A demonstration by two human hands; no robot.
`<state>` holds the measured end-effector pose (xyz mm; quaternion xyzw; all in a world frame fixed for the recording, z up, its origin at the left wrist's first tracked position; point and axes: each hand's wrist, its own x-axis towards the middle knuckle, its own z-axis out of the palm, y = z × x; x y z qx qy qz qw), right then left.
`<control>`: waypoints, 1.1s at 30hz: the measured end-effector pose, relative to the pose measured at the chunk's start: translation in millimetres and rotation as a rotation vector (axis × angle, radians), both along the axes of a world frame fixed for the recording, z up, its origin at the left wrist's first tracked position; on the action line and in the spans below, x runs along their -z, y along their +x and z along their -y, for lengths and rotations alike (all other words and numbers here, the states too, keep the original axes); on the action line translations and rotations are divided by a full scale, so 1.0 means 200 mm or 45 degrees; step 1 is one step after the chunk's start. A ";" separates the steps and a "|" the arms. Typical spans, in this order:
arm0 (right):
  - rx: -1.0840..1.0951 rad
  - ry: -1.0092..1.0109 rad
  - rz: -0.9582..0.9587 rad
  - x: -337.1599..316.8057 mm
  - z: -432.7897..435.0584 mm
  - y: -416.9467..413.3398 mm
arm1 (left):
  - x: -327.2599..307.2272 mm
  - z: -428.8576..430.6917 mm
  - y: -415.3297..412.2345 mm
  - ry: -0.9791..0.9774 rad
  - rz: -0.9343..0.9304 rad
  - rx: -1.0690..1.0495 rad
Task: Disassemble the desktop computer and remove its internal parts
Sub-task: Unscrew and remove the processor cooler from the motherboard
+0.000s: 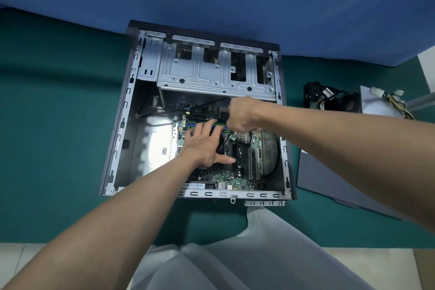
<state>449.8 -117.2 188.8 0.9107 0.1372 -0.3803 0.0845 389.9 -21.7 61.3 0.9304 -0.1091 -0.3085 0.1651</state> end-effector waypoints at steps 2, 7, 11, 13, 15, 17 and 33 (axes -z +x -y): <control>-0.261 -0.034 0.067 -0.02 0.00 -0.02 | 0.00 0.00 0.00 -0.010 0.000 0.002; -0.826 -0.112 0.148 -0.04 0.03 -0.02 | -0.01 -0.03 0.01 -0.091 -0.080 0.010; -0.991 -0.070 0.180 -0.03 0.04 -0.02 | -0.03 -0.05 0.05 -0.136 -0.201 0.042; -0.823 0.075 0.152 -0.01 0.04 -0.02 | -0.03 -0.05 0.04 -0.140 -0.183 0.039; -0.437 0.250 0.120 0.00 0.03 -0.04 | -0.03 -0.05 0.04 -0.141 -0.176 0.035; 0.045 0.310 0.072 -0.01 0.02 -0.03 | -0.04 -0.05 0.04 -0.143 -0.178 0.034; -1.265 -0.043 0.222 -0.04 0.01 -0.06 | -0.01 -0.04 0.03 -0.126 -0.138 -0.007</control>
